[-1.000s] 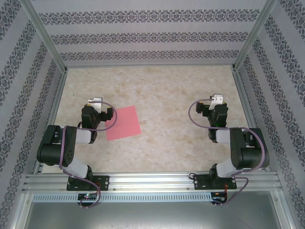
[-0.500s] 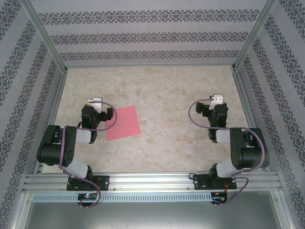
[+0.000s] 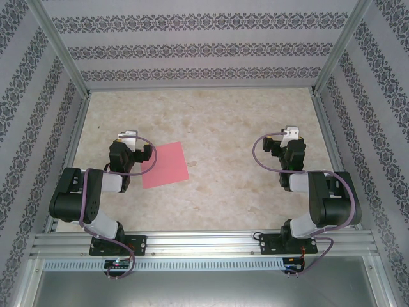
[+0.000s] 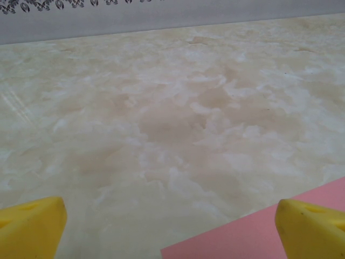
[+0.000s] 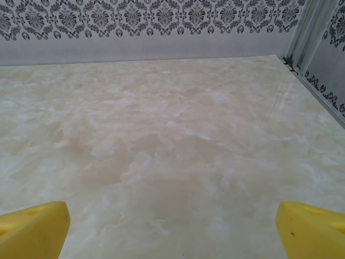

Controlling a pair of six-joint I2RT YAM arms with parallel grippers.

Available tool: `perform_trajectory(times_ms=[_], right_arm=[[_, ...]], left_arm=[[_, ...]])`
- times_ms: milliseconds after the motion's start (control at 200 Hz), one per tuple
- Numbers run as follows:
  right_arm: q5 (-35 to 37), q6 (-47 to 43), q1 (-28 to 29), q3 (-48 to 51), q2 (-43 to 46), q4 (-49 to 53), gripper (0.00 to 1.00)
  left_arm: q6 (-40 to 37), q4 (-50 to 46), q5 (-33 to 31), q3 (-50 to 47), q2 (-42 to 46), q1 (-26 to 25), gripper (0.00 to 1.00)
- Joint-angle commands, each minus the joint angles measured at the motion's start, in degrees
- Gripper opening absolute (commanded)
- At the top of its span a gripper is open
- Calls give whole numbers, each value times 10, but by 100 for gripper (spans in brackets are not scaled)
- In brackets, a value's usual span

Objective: Fold a paper plane with a square sheet of paper (pick it up from the middle)
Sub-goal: Move the square sheet of paper to the center of the table.

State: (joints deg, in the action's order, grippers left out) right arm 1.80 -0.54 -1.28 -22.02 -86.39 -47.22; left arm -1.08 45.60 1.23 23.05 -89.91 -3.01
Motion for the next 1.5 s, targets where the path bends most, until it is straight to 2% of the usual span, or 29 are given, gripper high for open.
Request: perform_trajectory(times_ms=[0,754,864,924,1024,1109,1244,1294,1324,1444,1494], right_arm=[[-9,5,-4,-5,6,-22,98],[15,5,3,-8,6,-15,98],[-5,13,-9,-2,8,-27,98],[-2,6,-3,6,42,-15,98],[36,39,5,-47,132,184,98],[30,78,10,-86,206,315,98],[12,251,8,-146,284,495,98],[-20,302,5,-176,294,574,98],[-34,321,5,-179,297,586,98],[-198,378,4,-146,301,532,98],[-215,404,20,-142,303,538,98]], left_arm=[[-9,19,10,8,6,6,100],[-8,22,9,6,8,6,100],[-4,-64,11,23,68,6,100],[5,-96,6,22,105,6,100],[38,-123,-26,4,168,8,100],[68,-177,-37,13,221,9,100],[154,-329,-43,73,281,10,100],[192,-399,-47,111,286,10,100],[209,-438,-41,132,287,9,100],[256,-582,-11,208,288,10,100],[295,-628,-28,220,293,10,100]])
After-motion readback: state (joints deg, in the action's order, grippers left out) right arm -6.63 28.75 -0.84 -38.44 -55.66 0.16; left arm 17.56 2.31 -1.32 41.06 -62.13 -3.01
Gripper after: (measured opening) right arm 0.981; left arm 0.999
